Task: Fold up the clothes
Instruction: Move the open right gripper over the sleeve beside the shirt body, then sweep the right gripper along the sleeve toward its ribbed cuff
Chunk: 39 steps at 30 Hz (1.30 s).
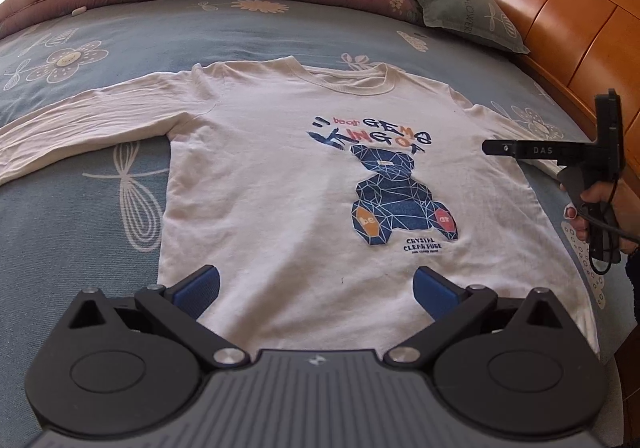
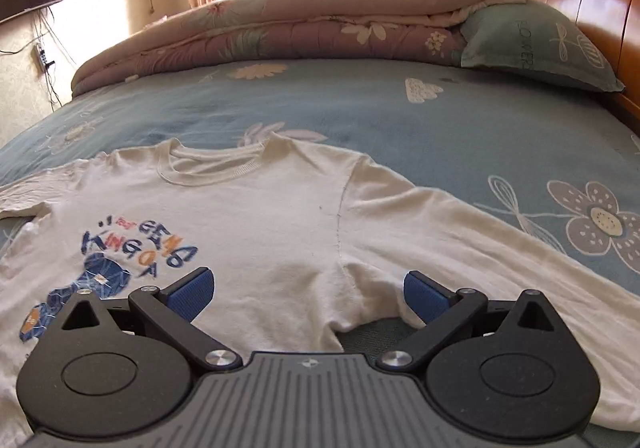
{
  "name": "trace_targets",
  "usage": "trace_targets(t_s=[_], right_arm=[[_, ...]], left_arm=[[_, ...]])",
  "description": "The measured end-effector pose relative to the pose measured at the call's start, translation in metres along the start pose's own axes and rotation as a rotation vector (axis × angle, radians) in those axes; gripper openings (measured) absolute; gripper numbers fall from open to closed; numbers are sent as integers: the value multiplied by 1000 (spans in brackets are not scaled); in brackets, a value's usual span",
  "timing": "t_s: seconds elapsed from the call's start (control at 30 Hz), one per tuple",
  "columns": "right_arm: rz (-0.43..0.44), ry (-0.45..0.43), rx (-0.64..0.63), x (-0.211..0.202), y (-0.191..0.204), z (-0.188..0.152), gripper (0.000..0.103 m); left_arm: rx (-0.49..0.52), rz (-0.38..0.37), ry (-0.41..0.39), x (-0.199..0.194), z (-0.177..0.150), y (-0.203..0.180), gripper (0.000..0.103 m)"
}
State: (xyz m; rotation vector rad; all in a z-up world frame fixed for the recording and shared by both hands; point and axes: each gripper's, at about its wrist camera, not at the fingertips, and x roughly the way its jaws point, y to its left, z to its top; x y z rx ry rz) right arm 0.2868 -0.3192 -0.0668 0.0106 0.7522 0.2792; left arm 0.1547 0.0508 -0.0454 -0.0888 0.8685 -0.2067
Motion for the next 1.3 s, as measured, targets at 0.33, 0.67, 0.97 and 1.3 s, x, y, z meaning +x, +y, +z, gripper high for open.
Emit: trace_targets(t_s=[0.33, 0.67, 0.97, 1.3], right_arm=[[15, -37, 15, -40, -15, -12, 103], [-60, 41, 133, -47, -50, -34, 103], [-104, -80, 206, -67, -87, -15, 103], [-139, 25, 151, -73, -85, -51, 103]], left_arm=[[7, -19, 28, 14, 1, -1, 102], [14, -36, 98, 31, -7, -4, 102], [30, -13, 107, 34, -4, -8, 102], [91, 8, 98, 27, 3, -15, 102]])
